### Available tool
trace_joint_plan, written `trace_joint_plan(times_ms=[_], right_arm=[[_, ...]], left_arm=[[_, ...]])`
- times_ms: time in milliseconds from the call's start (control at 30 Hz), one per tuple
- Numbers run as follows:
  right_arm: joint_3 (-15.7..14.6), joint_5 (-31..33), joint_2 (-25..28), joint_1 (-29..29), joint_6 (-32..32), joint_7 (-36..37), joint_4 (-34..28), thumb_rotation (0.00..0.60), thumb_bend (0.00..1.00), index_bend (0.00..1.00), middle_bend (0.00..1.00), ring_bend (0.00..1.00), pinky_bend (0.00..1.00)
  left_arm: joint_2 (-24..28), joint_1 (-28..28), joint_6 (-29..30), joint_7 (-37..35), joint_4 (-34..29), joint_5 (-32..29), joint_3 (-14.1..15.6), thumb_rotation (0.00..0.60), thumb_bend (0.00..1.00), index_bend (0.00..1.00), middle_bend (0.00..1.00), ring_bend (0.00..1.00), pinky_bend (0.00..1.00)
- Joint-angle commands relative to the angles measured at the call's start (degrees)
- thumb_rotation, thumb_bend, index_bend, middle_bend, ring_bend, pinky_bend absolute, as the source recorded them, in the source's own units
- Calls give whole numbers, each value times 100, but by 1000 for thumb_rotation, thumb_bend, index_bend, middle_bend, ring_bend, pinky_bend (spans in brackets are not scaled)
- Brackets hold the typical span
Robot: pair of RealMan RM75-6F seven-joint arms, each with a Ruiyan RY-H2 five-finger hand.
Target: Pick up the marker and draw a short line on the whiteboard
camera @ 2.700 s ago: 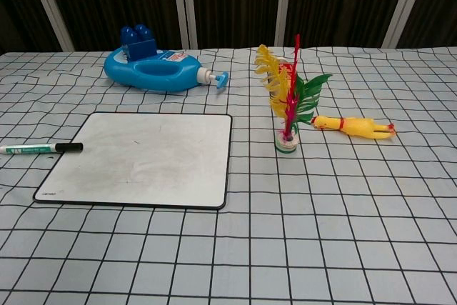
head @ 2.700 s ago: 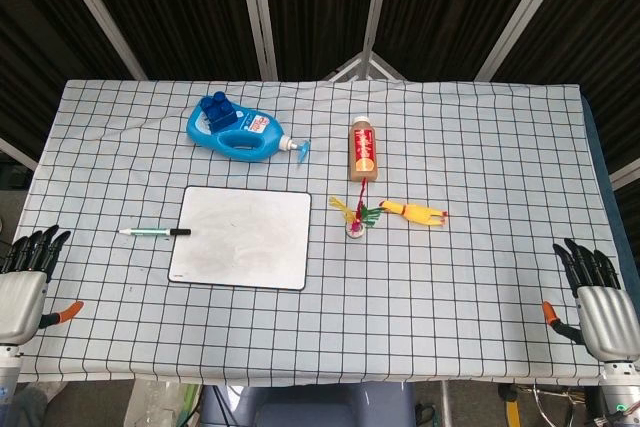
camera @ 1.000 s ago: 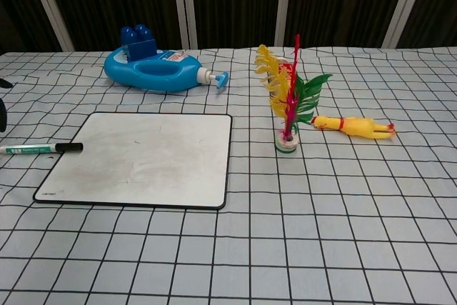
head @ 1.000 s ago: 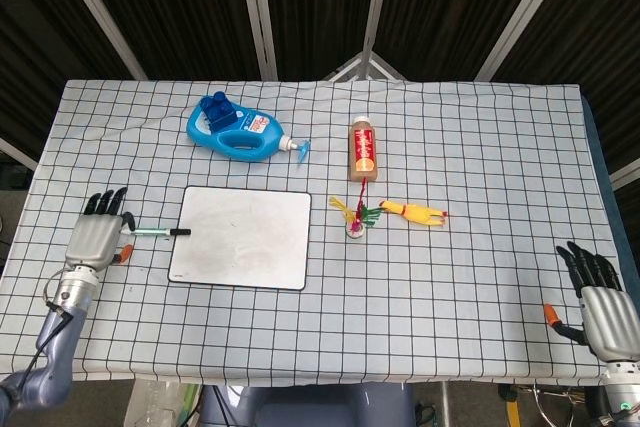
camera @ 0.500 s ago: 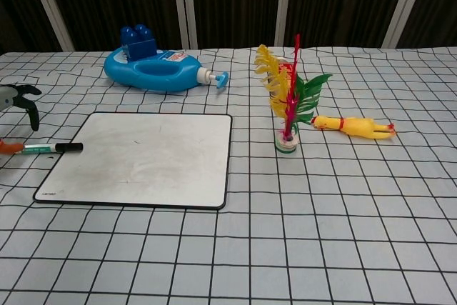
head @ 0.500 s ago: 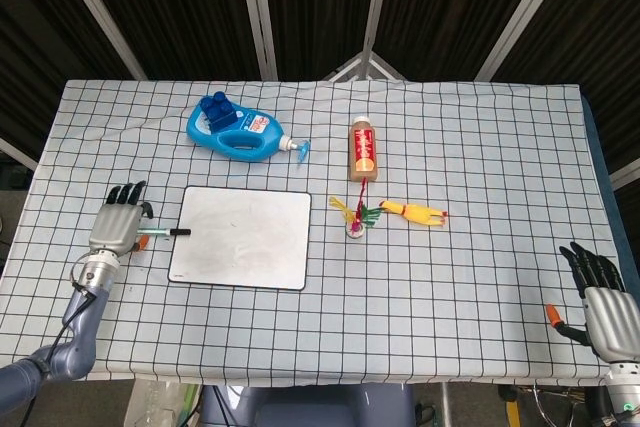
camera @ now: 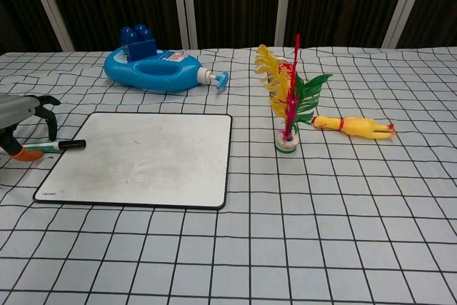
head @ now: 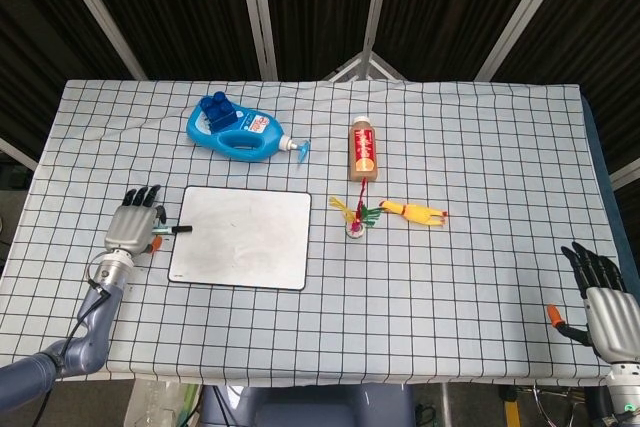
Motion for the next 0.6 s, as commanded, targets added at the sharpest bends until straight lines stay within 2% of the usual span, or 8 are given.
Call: trace_joint_plan(times_ms=[33,300,600], right_arm=[[-7,-13,-9,-10,15,3,4,600,355,0,0,0,0],[-8,-17,-10,-24,28,11,-9,600,354,0,0,0,0],[2,-7,-12,-27,28,19,-10,600,354,0,0,0,0]], left_arm=[[1,-2,9,-16,-10,-11,18,600,466,447,10,0,0],[-14,-4,44,-41,16,-82,75,600,491,471,14,0,0],[-39,-18,137,-161,13,-39,93,600,582,575,50,0,0]])
